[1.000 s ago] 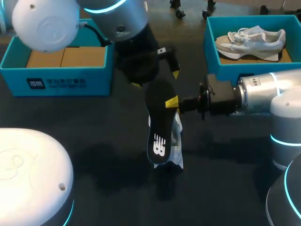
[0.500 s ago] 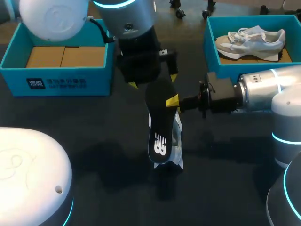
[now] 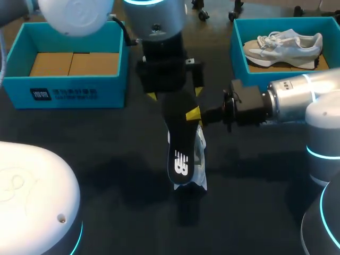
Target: Take the shoe out of the shoebox, open the shoe tongue, remove and reinsert the insole, then place the shoe into the shoebox
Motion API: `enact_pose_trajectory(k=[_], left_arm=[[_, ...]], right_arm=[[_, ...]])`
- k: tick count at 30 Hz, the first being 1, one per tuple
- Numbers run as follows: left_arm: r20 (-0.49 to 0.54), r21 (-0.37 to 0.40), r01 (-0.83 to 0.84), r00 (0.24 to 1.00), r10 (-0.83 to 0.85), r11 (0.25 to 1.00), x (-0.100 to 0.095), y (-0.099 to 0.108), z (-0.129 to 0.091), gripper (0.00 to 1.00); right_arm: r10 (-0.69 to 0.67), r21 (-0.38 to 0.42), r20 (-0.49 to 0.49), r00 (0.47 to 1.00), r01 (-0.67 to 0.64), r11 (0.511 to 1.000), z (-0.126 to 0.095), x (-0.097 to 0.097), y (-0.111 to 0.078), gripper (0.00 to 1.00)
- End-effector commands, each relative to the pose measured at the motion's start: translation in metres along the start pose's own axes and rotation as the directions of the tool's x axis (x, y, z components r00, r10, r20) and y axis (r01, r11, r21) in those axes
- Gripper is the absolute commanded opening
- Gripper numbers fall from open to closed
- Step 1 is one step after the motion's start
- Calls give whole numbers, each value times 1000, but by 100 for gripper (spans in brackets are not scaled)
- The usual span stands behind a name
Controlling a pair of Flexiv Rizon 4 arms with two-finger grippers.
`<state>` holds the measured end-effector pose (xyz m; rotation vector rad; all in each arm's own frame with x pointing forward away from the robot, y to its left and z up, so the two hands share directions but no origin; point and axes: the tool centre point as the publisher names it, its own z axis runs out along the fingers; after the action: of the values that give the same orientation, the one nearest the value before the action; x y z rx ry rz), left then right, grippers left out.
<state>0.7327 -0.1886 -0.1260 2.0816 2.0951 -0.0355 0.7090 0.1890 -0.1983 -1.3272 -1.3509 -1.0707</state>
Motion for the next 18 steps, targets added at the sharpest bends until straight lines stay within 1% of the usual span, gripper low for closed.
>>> enact_pose_trajectory(k=[1,14,17,18], left_arm=[[-14,-2,-1,1000,1,1000,-7,1,4,100],[-12,-2,13,1000,-13,1000,-3,5,6,100],[5,4,20,1000,-20,1000,-3,6,5,100],[33,7,32,999,-32,999,-2,7,4,100]], right_arm=[[0,2,2,1000,0,1000,3,0,2,0],[-1,4,2,1000,1,1000,4,0,4,0],[-2,4,2,1000,2,1000,4,0,4,0],[-3,3,2,1000,3,1000,4,0,4,0]])
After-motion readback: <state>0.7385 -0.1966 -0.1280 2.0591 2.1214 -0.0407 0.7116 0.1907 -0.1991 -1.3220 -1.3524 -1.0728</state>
